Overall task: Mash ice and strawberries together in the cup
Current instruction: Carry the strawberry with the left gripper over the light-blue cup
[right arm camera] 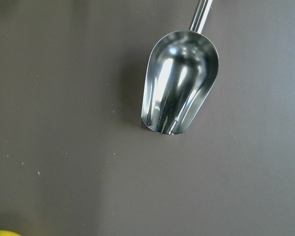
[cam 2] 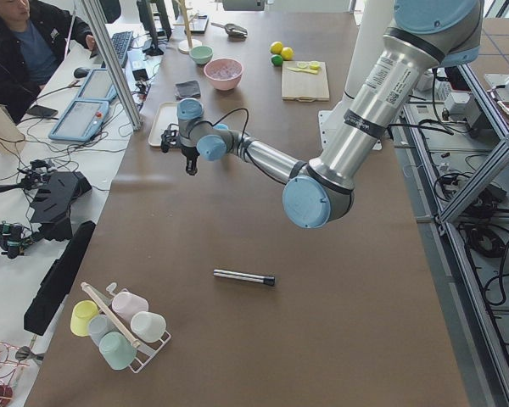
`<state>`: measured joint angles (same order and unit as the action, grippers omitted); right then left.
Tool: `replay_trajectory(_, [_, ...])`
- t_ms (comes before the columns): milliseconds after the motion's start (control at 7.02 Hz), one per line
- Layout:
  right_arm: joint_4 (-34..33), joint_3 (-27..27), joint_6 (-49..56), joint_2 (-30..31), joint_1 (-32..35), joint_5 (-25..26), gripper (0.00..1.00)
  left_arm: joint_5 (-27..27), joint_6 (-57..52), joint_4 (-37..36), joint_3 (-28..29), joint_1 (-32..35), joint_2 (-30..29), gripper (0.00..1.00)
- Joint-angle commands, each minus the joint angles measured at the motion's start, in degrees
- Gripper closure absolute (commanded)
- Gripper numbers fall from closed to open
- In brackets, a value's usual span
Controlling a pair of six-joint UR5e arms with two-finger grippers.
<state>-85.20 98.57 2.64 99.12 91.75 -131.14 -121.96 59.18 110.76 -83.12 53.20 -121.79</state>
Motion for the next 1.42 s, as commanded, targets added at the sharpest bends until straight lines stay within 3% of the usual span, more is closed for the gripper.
replay_trajectory(0, [0.03,0.31,0.0,0.29,0.01,-0.17,0.0,4.05,16.59,-0.72,-7.03,-8.15,-2.3,1.0])
replay_trajectory(285, [0.03,1.01,0.0,0.64,0.09,-0.78,0.0,11.62,24.01,-0.37,-5.66,-14.42,-7.21,1.0])
replay_trajectory(1282, [-0.06,3.74,0.0,3.54,1.41,-0.87,0.0,11.92,21.15,0.16,-2.75,-12.86,-8.9,1.0])
